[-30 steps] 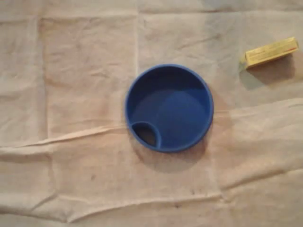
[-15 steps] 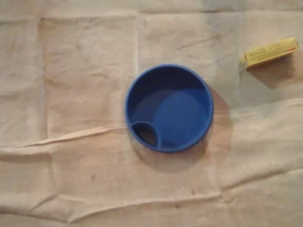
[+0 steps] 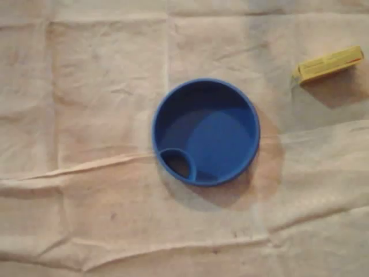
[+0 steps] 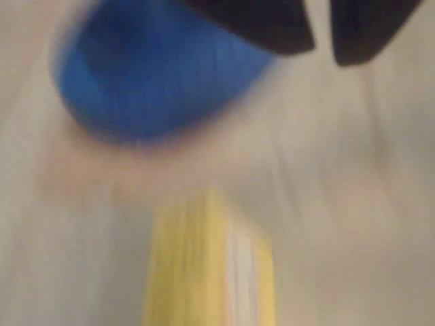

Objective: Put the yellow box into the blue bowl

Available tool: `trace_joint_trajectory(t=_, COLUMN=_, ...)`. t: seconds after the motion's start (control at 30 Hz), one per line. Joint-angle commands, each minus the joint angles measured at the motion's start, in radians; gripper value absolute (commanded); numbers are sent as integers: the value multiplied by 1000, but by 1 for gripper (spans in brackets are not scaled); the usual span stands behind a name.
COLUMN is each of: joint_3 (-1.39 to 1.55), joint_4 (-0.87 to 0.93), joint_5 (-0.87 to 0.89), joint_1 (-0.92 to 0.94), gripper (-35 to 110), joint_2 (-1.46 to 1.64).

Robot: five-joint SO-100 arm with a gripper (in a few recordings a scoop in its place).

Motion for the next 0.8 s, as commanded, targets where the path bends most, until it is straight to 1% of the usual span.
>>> trace_joint_trajectory(t=0.0, joint_3=-156, joint_4=-31, joint_5=23, joint_1=-38, gripper=0, joint_2=-103)
trace_joint_trajectory(t=0.2, joint_3=-348, joint_4=-31, joint_5=28, joint_1=-63, gripper=0, joint_2=-348)
trace_joint_trajectory(t=0.43, joint_3=-515, joint_4=-28, joint_5=28, joint_1=-66, gripper=0, joint_2=-554)
trace_joint_trajectory(t=0.7, joint_3=-612, joint_4=-18, joint_5=28, joint_1=-67, gripper=0, joint_2=-643)
trace_joint_trajectory(t=0.77, joint_3=-611, joint_4=-18, joint_5=28, joint_1=-74, gripper=2, joint_2=-650)
